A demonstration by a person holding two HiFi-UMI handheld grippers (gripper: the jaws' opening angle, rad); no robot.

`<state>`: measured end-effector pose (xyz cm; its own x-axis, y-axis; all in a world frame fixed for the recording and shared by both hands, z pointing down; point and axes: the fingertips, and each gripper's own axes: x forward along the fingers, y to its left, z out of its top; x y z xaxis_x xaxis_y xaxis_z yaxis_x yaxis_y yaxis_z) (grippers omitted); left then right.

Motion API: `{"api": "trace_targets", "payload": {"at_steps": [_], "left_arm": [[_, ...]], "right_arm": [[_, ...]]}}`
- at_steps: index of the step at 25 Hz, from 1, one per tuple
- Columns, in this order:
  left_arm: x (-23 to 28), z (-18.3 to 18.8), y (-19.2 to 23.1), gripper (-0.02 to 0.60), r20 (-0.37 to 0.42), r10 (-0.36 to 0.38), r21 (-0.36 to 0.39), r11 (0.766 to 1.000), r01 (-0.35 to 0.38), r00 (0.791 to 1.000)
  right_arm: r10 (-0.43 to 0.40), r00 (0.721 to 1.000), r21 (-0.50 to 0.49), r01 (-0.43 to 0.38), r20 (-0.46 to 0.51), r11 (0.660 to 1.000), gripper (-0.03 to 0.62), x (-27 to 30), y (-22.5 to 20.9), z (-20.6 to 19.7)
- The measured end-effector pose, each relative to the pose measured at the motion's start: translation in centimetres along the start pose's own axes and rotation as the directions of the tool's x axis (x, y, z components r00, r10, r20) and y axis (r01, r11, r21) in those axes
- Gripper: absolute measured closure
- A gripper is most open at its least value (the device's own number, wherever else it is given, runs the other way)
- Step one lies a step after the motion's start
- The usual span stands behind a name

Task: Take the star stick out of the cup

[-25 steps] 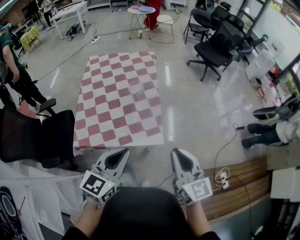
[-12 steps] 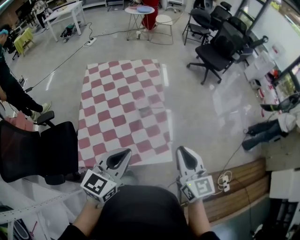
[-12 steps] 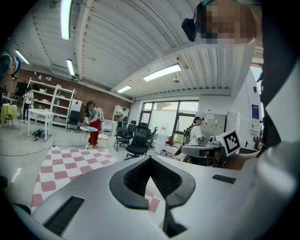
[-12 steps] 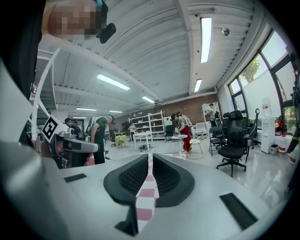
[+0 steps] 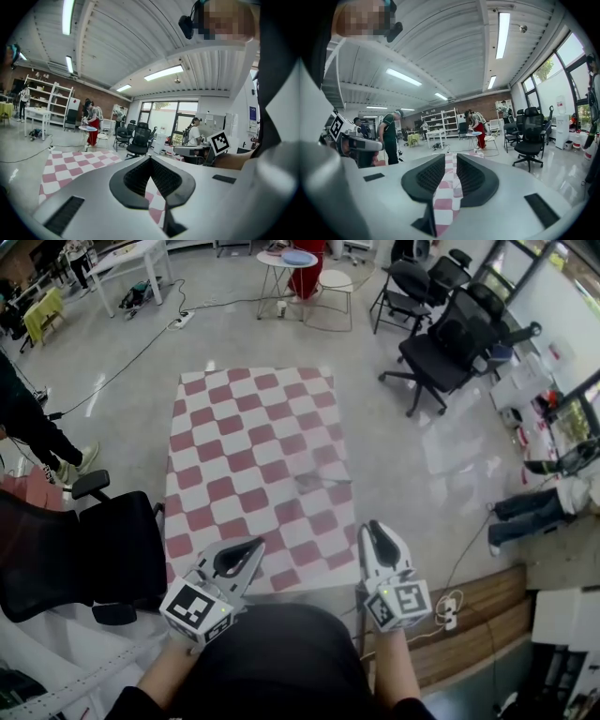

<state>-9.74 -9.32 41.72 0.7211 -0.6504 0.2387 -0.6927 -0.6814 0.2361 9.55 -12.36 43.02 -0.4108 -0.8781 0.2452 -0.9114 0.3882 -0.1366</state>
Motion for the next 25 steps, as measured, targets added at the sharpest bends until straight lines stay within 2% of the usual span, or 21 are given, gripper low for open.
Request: {"api": "trace_targets", "payload": {"at_steps": [2,4,8,12,17,25], "left_arm": [[-0.1,0.1,1.0,0.541,0.0,0.007,-0.005,1.0,-0.007,1.0],[0.0,0.2,1.9,0.541,-0.004,0.017,-0.012,1.0,-0.017,1.0],[0.6,0.3,2.7,0.541,-0.009,0.049,-0.031,0.998,-0.05,0.999],[1.4,0.2,2.8,0.541,-0.014,0.097,-0.048,0.994,-0.098,0.995],[2.3,0.1,2.3,0.541,-0.021,0.185,-0.079,0.979,-0.186,0.983],[2.5,-1.7,1.4,0.541,-0.063,0.327,-0.119,0.936,-0.332,0.943]], "right_arm": [[0.001,1.0,-0.004,-0.001,-0.025,1.0,0.466,1.4,0.0,-0.3],[-0.004,0.999,-0.009,0.004,-0.045,1.0,0.419,2.5,-0.4,-0.3],[-0.001,0.997,-0.017,0.0,-0.083,1.0,0.375,4.3,-1.5,-0.6],[0.013,0.987,-0.047,-0.02,-0.158,0.999,0.352,6.3,-3.1,-2.1],[0.09,0.969,-0.029,-0.1,-0.229,0.995,0.329,8.3,-4.8,-3.9],[0.206,0.933,0.0,-0.215,-0.295,0.977,0.315,11.4,-6.1,-6.9]]}}
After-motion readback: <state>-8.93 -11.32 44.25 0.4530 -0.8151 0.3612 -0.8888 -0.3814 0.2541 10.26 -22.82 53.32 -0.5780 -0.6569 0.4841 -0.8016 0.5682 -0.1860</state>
